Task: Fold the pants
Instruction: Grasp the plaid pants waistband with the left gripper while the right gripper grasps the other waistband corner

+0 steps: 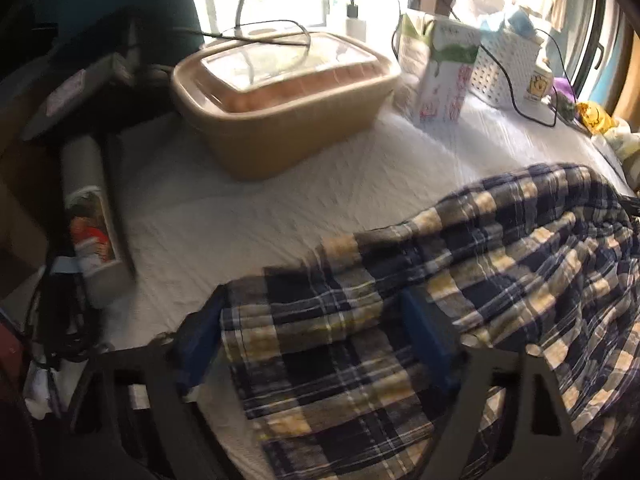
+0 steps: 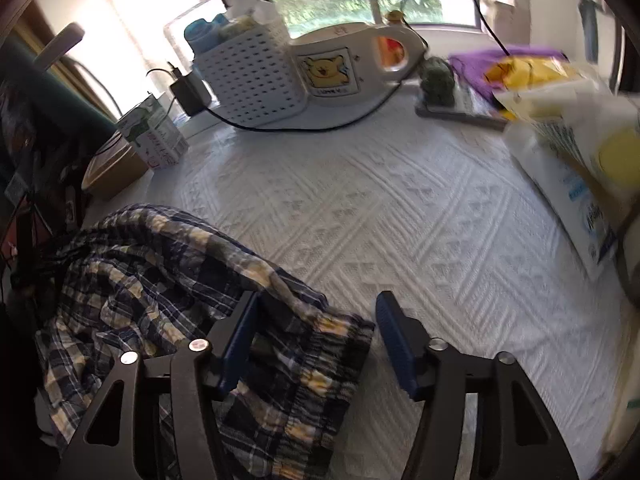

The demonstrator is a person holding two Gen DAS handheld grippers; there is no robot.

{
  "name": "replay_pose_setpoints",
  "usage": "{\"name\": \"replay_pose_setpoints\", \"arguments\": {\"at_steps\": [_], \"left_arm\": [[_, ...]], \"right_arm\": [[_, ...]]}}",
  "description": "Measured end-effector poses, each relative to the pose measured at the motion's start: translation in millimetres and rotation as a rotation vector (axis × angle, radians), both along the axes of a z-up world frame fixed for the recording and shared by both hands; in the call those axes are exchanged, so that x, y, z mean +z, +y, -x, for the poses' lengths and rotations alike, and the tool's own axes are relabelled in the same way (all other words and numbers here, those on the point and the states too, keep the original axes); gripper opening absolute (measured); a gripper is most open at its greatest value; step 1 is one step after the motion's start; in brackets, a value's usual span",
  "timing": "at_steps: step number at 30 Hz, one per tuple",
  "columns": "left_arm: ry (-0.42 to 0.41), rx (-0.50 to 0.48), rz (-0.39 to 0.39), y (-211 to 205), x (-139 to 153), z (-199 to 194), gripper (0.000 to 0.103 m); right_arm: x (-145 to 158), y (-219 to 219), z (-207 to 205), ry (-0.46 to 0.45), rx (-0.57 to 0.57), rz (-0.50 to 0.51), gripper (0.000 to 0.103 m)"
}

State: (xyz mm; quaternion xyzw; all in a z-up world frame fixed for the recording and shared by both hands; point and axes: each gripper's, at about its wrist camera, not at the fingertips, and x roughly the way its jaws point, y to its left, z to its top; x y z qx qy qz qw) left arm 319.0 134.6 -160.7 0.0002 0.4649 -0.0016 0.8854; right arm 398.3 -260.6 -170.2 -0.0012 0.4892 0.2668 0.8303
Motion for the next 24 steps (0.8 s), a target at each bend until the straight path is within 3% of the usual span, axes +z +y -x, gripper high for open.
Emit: {"name": "replay_pose_setpoints", "arguments": {"at_steps": [1,4,7,13,17,21,23,24], "left_arm": [[-0.017,-0.011,0.012,-1,1,1,0.052],[-0.02,-0.061,0.038,-11,3,-1,0.012],[-0.053,-0.085,-0.018,-22,8,-3,0.011],[-0.165,-0.089,-0.056,-26,44,-32,0.011],[-0.212,-0.096,-0.111,-32,57,-61,0.011],[-0.181,-0.088,-0.104,-33,52,-89,0.015],[-0.147,-0.083,-0.091,-33,50,-94,0.029],[-0.146,-0.078,-0.083,-33,53,-91,0.053]], "right_arm": [[0,5,1,-0.001,0.024,0.002,0.028],[2,14,4,-0.056,0.033,0.05,0.027],[16,15,3,-0.165,-0.019,0.107,0.026],[53,19,-3,-0.399,-0.064,0.229,0.026],[68,18,-27,-0.468,-0.112,0.239,0.026],[72,18,-57,-0.481,-0.145,0.237,0.026],[63,22,-70,-0.442,-0.132,0.265,0.026],[58,24,-74,-0.437,-0.133,0.291,0.026]]}}
